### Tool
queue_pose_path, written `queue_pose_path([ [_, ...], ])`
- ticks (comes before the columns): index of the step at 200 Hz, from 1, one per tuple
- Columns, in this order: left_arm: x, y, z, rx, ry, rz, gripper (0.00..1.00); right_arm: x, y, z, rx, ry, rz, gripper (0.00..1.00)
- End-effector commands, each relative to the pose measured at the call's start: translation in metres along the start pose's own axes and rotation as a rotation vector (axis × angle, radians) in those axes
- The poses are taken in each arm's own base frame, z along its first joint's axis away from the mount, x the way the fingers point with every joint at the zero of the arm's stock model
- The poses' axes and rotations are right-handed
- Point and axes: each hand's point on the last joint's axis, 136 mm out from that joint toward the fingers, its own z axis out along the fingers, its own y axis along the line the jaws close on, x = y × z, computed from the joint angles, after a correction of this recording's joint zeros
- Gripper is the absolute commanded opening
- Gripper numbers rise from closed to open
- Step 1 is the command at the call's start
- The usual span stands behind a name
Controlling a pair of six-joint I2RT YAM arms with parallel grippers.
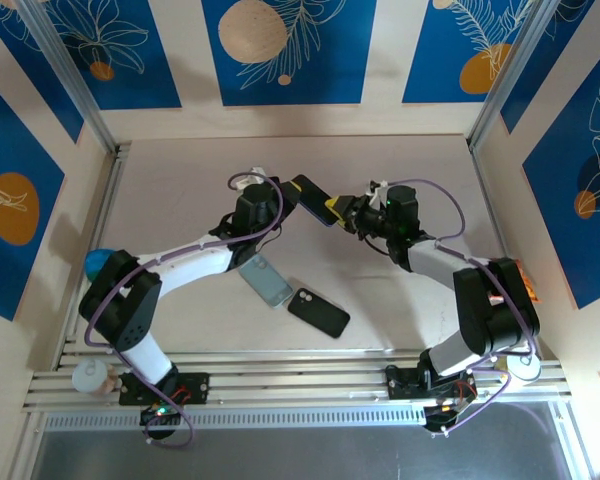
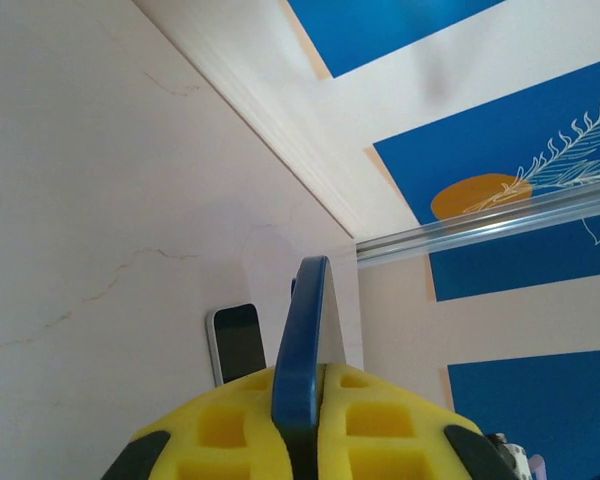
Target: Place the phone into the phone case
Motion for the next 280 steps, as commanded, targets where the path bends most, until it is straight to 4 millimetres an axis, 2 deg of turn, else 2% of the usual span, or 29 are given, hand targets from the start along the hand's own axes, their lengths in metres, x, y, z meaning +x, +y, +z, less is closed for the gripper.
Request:
queue_pose_path([
  [1,0.017,-0.016,-0.009,0.044,0.058,0.086,0.17,0.009,0.006,-0.006,0.008,0.022,-0.034,0.15],
  [24,0.02,-0.007,-0.014,0.008,0.078,0.122,0.29,0.004,0.008,-0.011,0.019,0.013,-0.04,0.07],
  [42,0.021,-0.004,-0.018,-0.001,0.091,0.149,0.32,0.002,0.007,-0.013,0.033,0.014,-0.038,0.0],
  [75,0.024,0.005,-0.026,-0.033,0.116,0.191,0.45,0.0,0.01,-0.016,0.039,0.023,-0.042,0.0],
  [99,0.023,0.015,-0.037,-0.064,0.129,0.217,0.5,-0.001,0.01,-0.019,0.057,0.026,-0.052,0.0],
  [125,0.021,0.041,-0.055,-0.147,0.153,0.235,0.55,-0.003,0.01,-0.023,0.071,0.031,-0.059,0.0],
  [151,0.027,0.071,-0.083,-0.256,0.216,0.286,0.56,-0.003,0.008,-0.028,0.079,0.044,-0.057,0.0],
  [178,0.047,0.106,-0.12,-0.387,0.367,0.324,0.55,0.003,0.006,-0.033,0.092,0.073,-0.057,0.0],
  [221,0.091,0.16,-0.171,-0.518,0.571,0.235,0.53,0.012,0.004,-0.038,0.12,0.108,-0.071,0.0],
  [256,0.121,0.18,-0.196,-0.59,0.714,0.219,0.52,0.015,0.002,-0.041,0.126,0.117,-0.065,0.0],
  [280,0.135,0.183,-0.195,-0.578,0.764,0.203,0.49,0.014,0.0,-0.042,0.133,0.116,-0.062,0.0],
])
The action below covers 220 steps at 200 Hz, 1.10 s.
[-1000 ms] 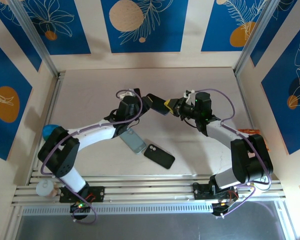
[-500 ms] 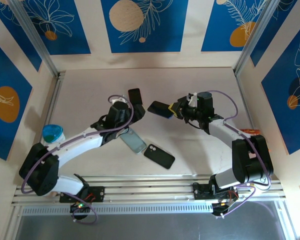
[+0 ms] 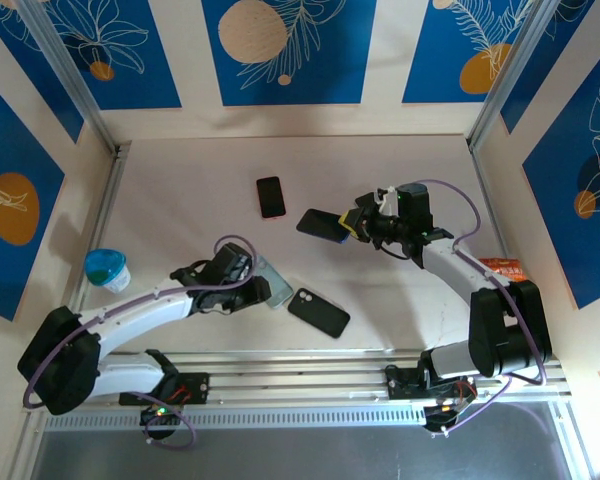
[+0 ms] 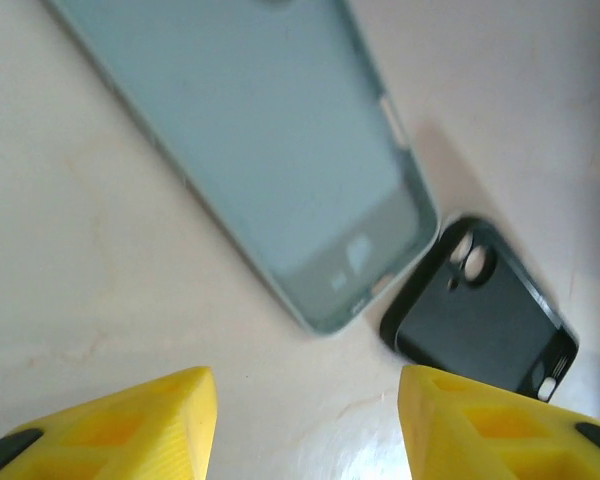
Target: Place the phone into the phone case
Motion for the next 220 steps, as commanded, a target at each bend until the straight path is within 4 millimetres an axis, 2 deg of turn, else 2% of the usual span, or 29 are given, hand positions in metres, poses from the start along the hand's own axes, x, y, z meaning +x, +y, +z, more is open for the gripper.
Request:
queue_pose_path([
  [1,0.024,0.004,0.009,-0.004,0.111,-0.012,0.49,0.0,0.022,-0.009,-0.052,0.011,-0.052,0.0],
  [18,0.024,-0.005,0.018,0.019,0.126,-0.006,0.41,-0.001,0.02,-0.009,-0.048,0.013,-0.044,0.0],
  [30,0.024,-0.008,0.025,0.016,0.142,-0.006,0.39,-0.002,0.019,-0.01,-0.048,0.011,-0.039,0.0],
  [47,0.025,-0.011,0.035,0.022,0.159,-0.006,0.29,-0.003,0.018,-0.011,-0.046,0.011,-0.034,0.0],
  [106,0.012,-0.022,0.058,0.028,0.139,-0.002,0.25,-0.006,0.015,-0.015,-0.043,0.01,-0.015,0.0],
  [158,-0.012,-0.052,0.08,0.064,0.115,0.037,0.24,-0.007,0.017,-0.017,-0.049,0.018,-0.017,0.0],
  [186,-0.025,-0.071,0.083,0.093,0.097,0.063,0.23,-0.006,0.018,-0.02,-0.049,0.017,-0.022,0.0],
  [220,-0.034,-0.083,0.08,0.103,0.083,0.093,0.23,-0.004,0.019,-0.022,-0.049,0.017,-0.024,0.0],
])
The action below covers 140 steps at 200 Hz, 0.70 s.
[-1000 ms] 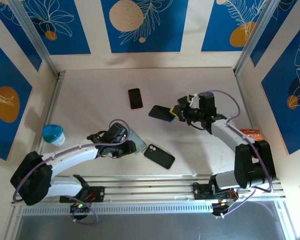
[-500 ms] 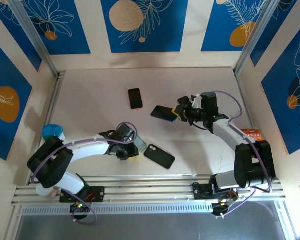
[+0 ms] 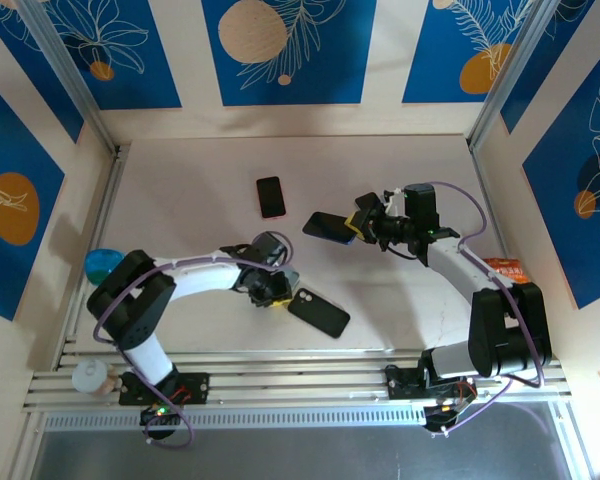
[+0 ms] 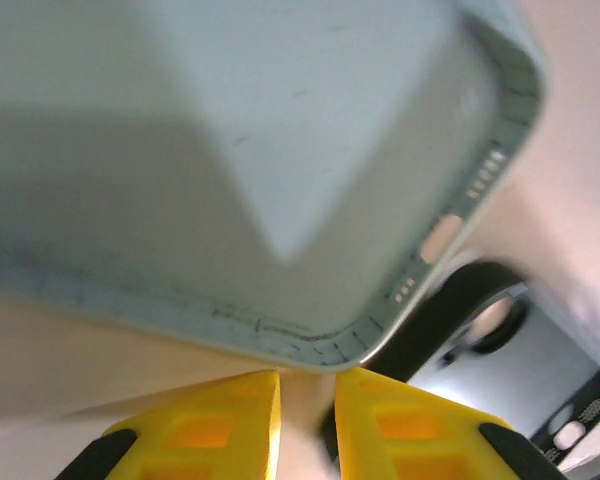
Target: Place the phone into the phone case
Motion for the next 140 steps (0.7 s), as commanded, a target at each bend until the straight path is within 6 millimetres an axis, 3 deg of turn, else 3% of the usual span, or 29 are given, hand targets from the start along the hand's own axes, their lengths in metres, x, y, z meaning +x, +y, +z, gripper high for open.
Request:
queue_pose_path([
  [1,-0.034,-0.045,-0.004,0.127,-0.125,0.099,0.22,0.002,0.028,-0.011,-0.065,0.008,-0.067,0.0],
  [58,-0.028,-0.041,-0.025,0.13,-0.145,0.114,0.22,0.011,0.028,-0.007,-0.041,0.044,-0.121,0.0],
  [96,-0.019,-0.014,-0.056,0.13,-0.213,0.052,0.23,0.026,0.022,0.012,-0.025,0.173,-0.172,0.0],
  [140,-0.027,0.024,-0.082,0.154,-0.305,-0.066,0.24,0.053,0.018,0.048,0.015,0.296,-0.259,0.0],
])
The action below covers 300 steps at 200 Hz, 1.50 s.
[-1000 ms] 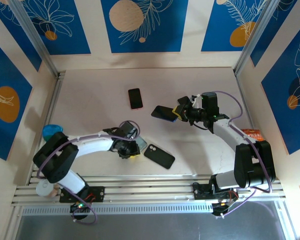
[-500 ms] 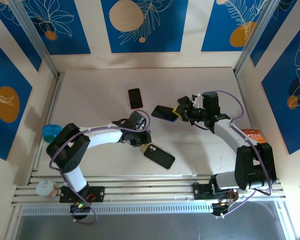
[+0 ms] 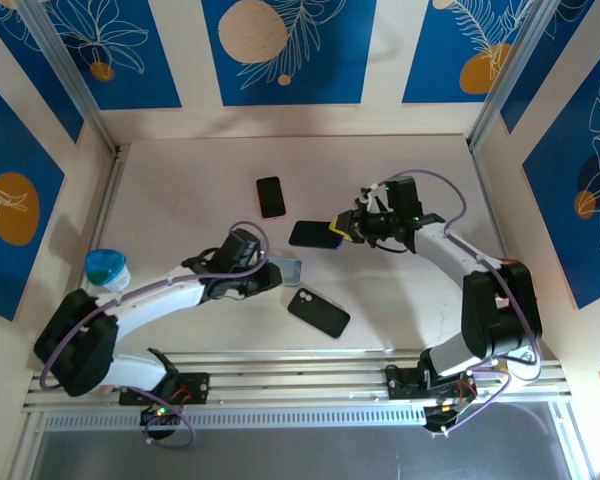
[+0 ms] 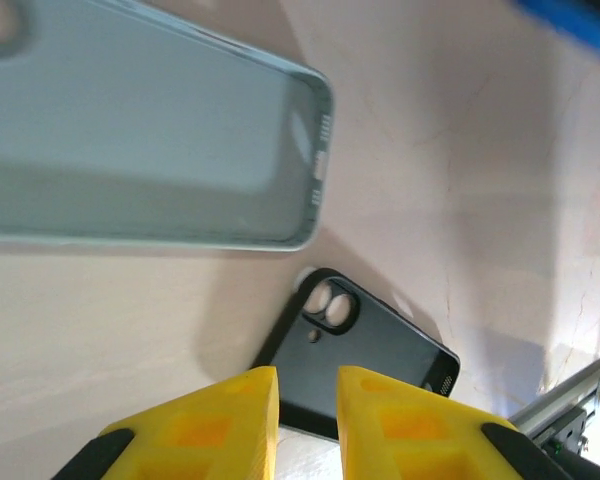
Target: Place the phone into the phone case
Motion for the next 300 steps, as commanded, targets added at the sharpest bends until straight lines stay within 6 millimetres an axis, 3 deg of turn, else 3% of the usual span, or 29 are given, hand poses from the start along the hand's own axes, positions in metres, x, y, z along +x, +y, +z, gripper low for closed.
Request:
queue_pose_path([
  [1,-0.009,0.027,-0.009,-0.042,-0.057,-0.078,0.24,0.017,0.014,0.018,-0.019,0.096,-0.093,0.0],
  [54,-0.036,0.059,-0.017,0.042,-0.162,-0.23,0.25,0.038,0.022,0.062,-0.004,0.187,-0.127,0.0],
  [126,-0.072,0.072,-0.006,0.069,-0.204,-0.292,0.21,0.047,0.018,0.105,0.005,0.23,-0.093,0.0],
  [190,-0.083,0.079,0.004,0.043,-0.192,-0.264,0.2,0.046,0.02,0.121,-0.002,0.234,-0.08,0.0],
  [300,-0.083,0.094,0.015,0.012,-0.183,-0.272,0.18,0.052,-0.006,0.13,0.059,0.256,-0.021,0.0],
])
